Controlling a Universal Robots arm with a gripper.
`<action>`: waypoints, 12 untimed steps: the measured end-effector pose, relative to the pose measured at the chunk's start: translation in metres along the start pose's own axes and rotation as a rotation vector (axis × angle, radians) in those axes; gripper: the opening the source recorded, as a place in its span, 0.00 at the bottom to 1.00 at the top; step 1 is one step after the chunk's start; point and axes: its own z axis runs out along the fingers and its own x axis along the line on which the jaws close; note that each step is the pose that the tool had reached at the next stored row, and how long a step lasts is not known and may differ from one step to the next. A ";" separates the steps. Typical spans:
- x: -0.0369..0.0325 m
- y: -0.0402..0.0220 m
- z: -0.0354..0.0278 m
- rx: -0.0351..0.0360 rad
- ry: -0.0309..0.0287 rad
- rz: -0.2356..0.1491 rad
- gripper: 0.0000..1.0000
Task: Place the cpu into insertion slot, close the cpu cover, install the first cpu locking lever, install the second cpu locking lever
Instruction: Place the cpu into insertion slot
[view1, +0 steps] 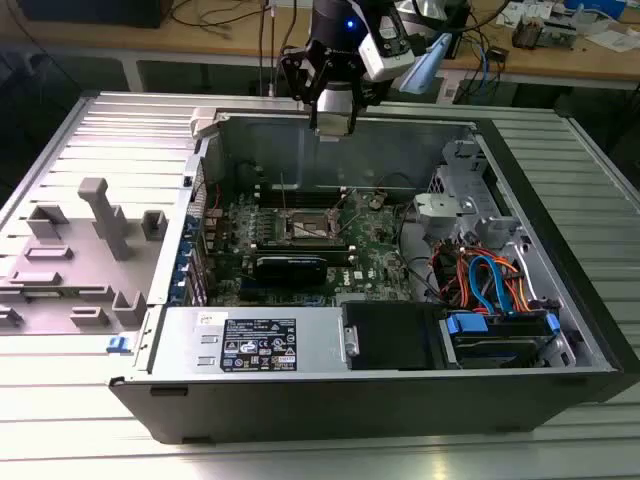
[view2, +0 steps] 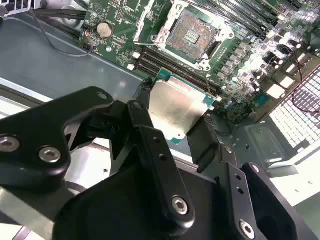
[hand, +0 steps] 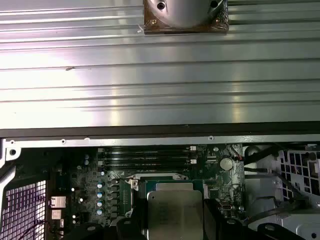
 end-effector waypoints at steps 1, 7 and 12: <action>0.0000 -0.0002 0.0000 0.0000 0.0000 0.000 0.54; -0.0002 -0.0066 -0.0003 0.0000 -0.0037 0.042 0.54; -0.0002 -0.0067 -0.0003 -0.0001 -0.0047 0.053 0.54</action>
